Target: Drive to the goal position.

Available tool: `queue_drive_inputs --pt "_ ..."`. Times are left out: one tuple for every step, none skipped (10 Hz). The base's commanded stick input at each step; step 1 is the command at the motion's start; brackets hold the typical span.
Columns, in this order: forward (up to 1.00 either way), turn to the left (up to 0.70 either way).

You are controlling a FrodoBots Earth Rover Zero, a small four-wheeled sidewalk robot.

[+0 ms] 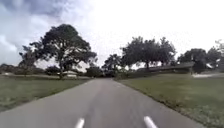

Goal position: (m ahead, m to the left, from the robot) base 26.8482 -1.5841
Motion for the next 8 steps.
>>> queue_drive_inputs --pt "0.69 0.16" --pt "0.69 0.34" --pt "0.69 0.34" --pt "0.69 0.34" --pt "0.69 0.34" --pt "0.69 0.34" --pt "0.69 0.34" --pt "0.69 0.34"
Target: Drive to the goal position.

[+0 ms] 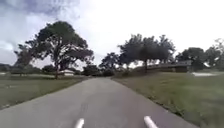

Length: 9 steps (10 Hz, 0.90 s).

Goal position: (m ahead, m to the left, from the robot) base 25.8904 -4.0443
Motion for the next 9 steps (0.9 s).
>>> queue_drive_inputs --pt "0.69 0.21" --pt "0.69 0.03" --pt "0.69 0.03" --pt "0.69 0.03" --pt "0.69 0.03" --pt "0.69 0.03" --pt "0.69 0.03" --pt "0.69 0.03" --pt "0.69 0.03"
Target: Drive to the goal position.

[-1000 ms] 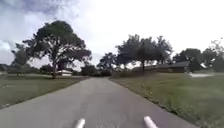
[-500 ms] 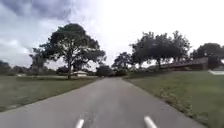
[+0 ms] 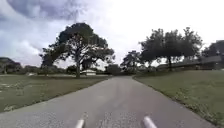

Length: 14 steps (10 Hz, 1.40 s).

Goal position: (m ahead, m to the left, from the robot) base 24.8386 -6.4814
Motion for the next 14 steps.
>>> queue_drive_inputs --pt "0.69 0.03" --pt "0.69 0.03" --pt "0.69 0.03" --pt "0.69 0.03" --pt "0.69 0.03" --pt "0.69 0.03" --pt "0.69 0.03" --pt "0.69 0.03" --pt "0.69 0.03" --pt "0.69 0.03" --pt "0.69 0.03" --pt "0.69 0.03" --pt "0.69 0.03" --pt "0.69 0.03"
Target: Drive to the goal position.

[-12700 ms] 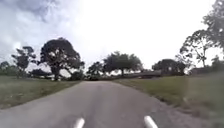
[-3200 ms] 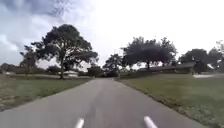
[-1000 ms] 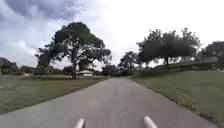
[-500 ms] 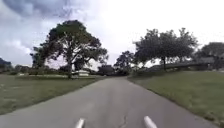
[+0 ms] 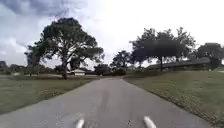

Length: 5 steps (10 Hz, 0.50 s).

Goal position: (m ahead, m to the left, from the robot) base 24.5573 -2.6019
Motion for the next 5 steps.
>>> queue_drive_inputs --pt "0.69 0.03" --pt "0.69 0.03" --pt "0.69 0.03" --pt "0.69 0.03" --pt "0.69 0.03"
